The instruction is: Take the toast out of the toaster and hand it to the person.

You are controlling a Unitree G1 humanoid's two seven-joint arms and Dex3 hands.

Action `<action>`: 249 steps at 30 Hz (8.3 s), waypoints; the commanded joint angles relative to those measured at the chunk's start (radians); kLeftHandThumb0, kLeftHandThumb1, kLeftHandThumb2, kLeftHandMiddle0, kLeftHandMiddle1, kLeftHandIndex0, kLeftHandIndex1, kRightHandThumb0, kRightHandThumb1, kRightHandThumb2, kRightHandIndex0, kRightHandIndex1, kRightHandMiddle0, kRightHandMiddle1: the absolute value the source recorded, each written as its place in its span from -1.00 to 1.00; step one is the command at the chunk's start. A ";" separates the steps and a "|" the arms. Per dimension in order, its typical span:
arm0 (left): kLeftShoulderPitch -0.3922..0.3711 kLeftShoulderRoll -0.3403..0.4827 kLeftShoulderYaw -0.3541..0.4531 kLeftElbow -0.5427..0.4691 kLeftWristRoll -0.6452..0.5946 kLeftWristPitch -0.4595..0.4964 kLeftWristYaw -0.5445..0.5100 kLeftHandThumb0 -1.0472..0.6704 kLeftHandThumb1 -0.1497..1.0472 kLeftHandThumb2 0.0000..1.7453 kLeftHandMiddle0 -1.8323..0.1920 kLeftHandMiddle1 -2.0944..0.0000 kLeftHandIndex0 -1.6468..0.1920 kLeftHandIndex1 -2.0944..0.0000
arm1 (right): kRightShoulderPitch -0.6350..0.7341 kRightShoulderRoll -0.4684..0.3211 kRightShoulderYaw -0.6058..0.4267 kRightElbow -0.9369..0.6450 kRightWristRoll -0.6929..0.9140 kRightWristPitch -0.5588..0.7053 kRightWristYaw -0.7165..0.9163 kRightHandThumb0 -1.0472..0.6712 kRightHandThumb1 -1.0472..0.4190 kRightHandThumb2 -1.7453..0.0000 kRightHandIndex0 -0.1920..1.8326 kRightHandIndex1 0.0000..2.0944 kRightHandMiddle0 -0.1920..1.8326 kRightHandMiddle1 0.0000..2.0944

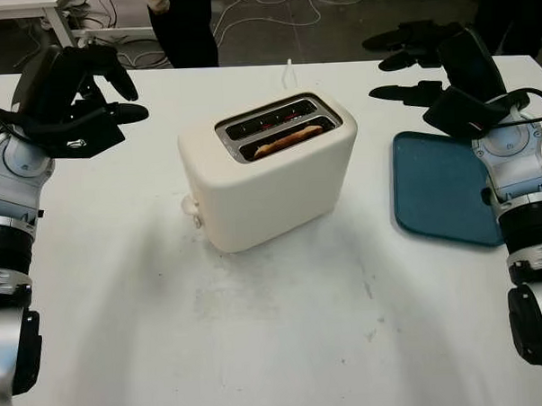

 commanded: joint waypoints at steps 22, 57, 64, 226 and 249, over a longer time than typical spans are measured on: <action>0.041 -0.023 0.008 -0.069 -0.038 0.028 -0.022 -1.00 0.79 -0.92 -0.11 -0.26 -0.08 -0.23 | 0.067 -0.004 -0.012 -0.029 0.016 -0.013 0.016 -0.01 -0.56 1.00 0.10 -0.84 0.05 -0.98; 0.124 -0.029 0.047 -0.230 -0.086 0.153 -0.056 -1.00 0.78 -0.94 -0.02 -0.29 0.01 -0.29 | 0.105 0.010 -0.032 -0.110 0.029 0.010 0.017 -0.08 -0.64 0.98 0.08 -0.97 0.00 -1.00; 0.126 -0.022 0.058 -0.221 -0.084 0.166 -0.060 -1.00 0.79 -0.95 -0.02 -0.30 0.03 -0.32 | 0.129 0.021 -0.032 -0.162 0.014 0.083 -0.006 -0.09 -0.69 0.98 0.06 -0.98 -0.03 -1.00; 0.131 -0.037 0.078 -0.232 -0.109 0.148 -0.107 -1.00 0.72 -1.00 -0.14 -0.15 -0.10 -0.17 | 0.168 0.026 -0.037 -0.258 0.031 0.170 0.026 0.00 -0.68 1.00 0.09 -1.00 -0.02 -1.00; 0.124 -0.038 0.077 -0.224 -0.113 0.136 -0.111 -1.00 0.73 -1.00 -0.13 -0.15 -0.10 -0.17 | 0.162 0.029 -0.036 -0.246 0.041 0.161 0.034 0.00 -0.69 1.00 0.08 -1.00 -0.02 -1.00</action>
